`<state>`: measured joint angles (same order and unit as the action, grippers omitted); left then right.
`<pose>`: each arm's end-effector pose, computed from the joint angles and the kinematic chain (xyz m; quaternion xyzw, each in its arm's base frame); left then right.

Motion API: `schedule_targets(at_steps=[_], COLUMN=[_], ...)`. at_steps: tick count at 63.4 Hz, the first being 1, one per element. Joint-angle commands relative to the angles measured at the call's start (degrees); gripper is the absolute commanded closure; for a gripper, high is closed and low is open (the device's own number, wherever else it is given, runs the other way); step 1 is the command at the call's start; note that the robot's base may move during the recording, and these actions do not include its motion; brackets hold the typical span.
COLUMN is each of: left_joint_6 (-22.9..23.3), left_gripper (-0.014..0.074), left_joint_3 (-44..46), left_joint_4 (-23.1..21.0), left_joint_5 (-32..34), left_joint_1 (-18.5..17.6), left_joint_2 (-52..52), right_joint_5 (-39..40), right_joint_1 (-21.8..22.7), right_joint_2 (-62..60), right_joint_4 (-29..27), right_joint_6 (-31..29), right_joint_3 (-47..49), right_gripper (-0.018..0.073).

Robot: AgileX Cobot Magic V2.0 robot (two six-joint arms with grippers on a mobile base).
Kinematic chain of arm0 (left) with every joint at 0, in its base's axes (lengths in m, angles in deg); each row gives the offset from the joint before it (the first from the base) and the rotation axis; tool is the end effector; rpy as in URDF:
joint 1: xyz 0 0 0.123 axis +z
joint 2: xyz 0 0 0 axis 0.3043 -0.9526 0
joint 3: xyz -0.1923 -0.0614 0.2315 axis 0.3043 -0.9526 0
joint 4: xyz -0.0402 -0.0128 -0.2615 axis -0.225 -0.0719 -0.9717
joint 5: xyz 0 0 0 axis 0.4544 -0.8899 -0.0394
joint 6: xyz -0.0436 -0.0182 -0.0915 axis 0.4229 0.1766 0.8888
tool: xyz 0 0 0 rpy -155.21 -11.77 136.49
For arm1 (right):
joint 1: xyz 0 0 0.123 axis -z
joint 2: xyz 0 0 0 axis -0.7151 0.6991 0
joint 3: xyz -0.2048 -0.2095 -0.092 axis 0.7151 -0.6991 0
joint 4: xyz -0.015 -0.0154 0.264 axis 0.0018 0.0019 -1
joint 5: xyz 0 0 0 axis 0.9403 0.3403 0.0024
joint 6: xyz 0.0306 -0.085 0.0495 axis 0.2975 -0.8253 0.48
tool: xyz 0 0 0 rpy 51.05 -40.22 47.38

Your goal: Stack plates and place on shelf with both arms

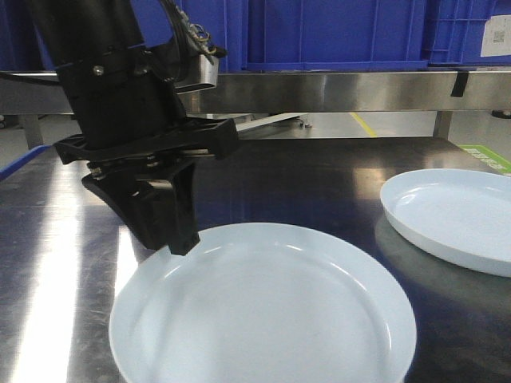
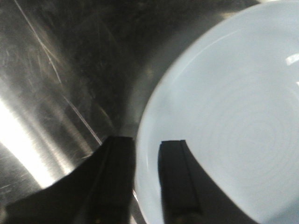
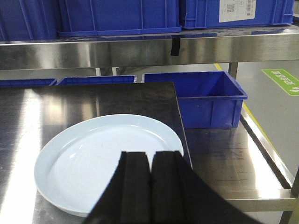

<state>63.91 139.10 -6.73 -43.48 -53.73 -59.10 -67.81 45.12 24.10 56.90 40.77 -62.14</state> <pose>0.2793 -0.2330 0.2297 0.2794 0.9487 -0.1418 0.0420 0.0599 0.0021 0.1927 0.0251 0.7225 0.0405 0.6897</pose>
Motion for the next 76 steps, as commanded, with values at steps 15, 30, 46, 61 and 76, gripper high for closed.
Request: schedule_targets(at_steps=[15, 30, 46, 61, 76], left_joint_6=[0.1, 2.2, 11.2, 23.1, 29.6], left_gripper=[0.0202, 0.0204, 0.0312, 0.0508, 0.0511], left_joint_3=[1.5, 1.5, -1.4, -16.5, -34.2], left_joint_4=[-1.3, 5.2, 22.7, 33.4, 39.6], left_joint_5=[-0.1, 0.4, 5.5, 15.1, 27.1], left_joint_1=[-0.5, -0.4, -0.4, -0.4, -0.4], left_joint_2=[6.7, 18.5, 33.7, 48.8, 64.2], right_joint_5=[4.7, 4.7, 4.7, 5.6, 9.2], right_joint_1=[0.1, 0.1, 0.1, 0.1, 0.1], right_joint_2=[-1.3, -1.3, -1.3, -1.3, -1.3], right_joint_4=[0.6, 0.6, 0.6, 0.6, -0.2], right_joint_6=[-0.2, -0.2, -0.2, -0.2, -0.1], right_joint_3=[0.9, 0.9, 0.9, 0.9, 1.0], right_gripper=[0.0503, 0.0503, 0.0503, 0.0503, 0.0503])
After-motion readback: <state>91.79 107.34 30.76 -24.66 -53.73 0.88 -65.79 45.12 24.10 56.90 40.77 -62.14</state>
